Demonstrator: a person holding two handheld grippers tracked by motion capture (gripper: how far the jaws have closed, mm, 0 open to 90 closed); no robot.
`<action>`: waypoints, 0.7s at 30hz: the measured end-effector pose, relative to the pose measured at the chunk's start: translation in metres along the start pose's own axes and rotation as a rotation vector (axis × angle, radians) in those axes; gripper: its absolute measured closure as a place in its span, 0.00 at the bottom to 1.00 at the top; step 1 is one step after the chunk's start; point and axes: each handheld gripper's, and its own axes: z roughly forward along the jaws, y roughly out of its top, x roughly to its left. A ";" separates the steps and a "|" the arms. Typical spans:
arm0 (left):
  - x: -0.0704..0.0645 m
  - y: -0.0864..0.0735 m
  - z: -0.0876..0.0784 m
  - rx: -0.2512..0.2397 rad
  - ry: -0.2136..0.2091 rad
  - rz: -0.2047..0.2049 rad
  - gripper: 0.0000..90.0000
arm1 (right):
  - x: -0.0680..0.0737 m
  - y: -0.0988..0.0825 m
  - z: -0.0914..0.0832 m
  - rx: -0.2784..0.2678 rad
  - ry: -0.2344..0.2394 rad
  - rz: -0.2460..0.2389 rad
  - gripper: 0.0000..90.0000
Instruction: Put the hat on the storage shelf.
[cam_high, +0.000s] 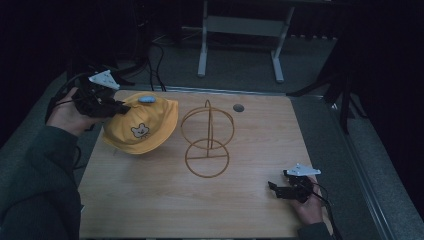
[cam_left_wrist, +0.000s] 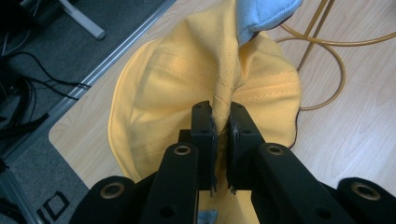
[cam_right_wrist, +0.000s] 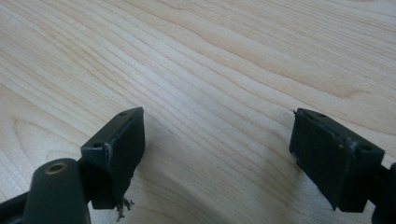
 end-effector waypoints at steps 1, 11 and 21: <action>0.000 0.001 0.000 0.000 -0.001 0.001 0.93 | 0.000 0.000 0.000 0.000 0.000 -0.002 0.20; -0.002 0.010 -0.003 -0.012 -0.002 0.017 0.93 | 0.000 0.000 0.000 0.001 0.000 -0.001 0.20; -0.003 0.014 -0.005 -0.025 -0.011 0.028 0.93 | 0.000 0.000 0.000 0.001 0.000 -0.002 0.20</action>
